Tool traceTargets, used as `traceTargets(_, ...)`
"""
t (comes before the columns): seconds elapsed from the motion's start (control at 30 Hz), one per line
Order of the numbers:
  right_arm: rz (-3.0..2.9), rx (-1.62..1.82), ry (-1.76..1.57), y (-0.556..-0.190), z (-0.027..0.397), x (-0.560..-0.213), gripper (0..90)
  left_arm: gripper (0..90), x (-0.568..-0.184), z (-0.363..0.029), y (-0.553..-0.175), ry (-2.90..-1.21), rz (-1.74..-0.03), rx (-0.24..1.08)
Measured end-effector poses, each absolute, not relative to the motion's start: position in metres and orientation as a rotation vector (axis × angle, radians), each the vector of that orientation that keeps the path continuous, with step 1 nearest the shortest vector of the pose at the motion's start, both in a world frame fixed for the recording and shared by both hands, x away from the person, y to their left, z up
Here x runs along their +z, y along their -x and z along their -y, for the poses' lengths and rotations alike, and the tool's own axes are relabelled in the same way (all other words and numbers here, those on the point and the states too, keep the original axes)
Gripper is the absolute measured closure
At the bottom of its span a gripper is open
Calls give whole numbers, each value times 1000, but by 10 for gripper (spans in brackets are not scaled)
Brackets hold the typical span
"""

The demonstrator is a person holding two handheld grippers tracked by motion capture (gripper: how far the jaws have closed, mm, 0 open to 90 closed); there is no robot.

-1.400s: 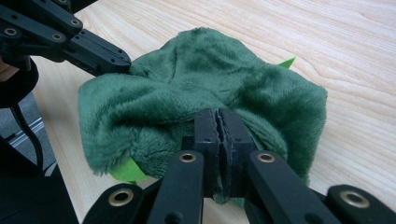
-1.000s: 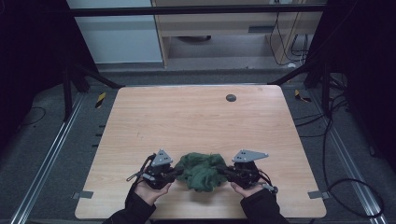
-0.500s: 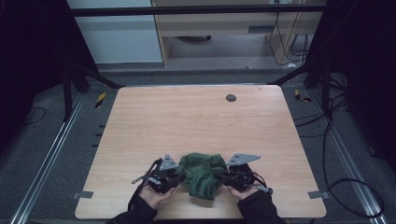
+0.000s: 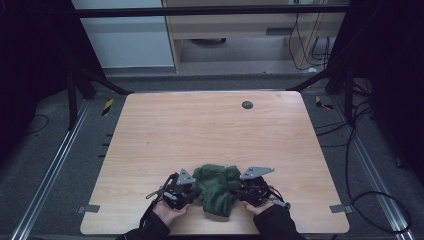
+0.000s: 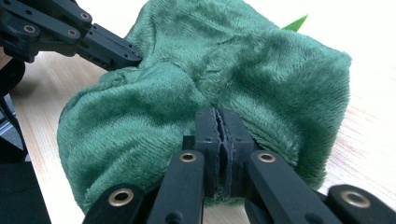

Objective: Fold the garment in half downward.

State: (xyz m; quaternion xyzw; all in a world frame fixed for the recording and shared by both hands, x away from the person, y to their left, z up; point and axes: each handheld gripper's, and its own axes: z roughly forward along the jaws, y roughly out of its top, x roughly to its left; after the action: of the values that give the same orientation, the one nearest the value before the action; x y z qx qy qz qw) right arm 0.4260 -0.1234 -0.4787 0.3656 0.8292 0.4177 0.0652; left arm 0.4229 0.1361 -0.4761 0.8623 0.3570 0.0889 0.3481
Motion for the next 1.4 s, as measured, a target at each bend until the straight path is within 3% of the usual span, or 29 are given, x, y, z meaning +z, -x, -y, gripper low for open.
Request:
traceTargets(0.47,-2325,1335,-1121,-429,150,-455,764,824,-444,-170,-429,-2087,-981,329)
traceTargets(0.93,-2114,1238,-1287,-440,204,-455,492,491,-447,-220,-443,-1989,-1119,455)
traceTargets(1.17,-2068,1174,-1334,-445,220,-462,377,395,-454,-241,-449,-1994,-1155,521)
traceTargets(1.4,-2042,1140,-1374,-449,233,-467,319,344,-458,-267,-453,-1955,-1226,561)
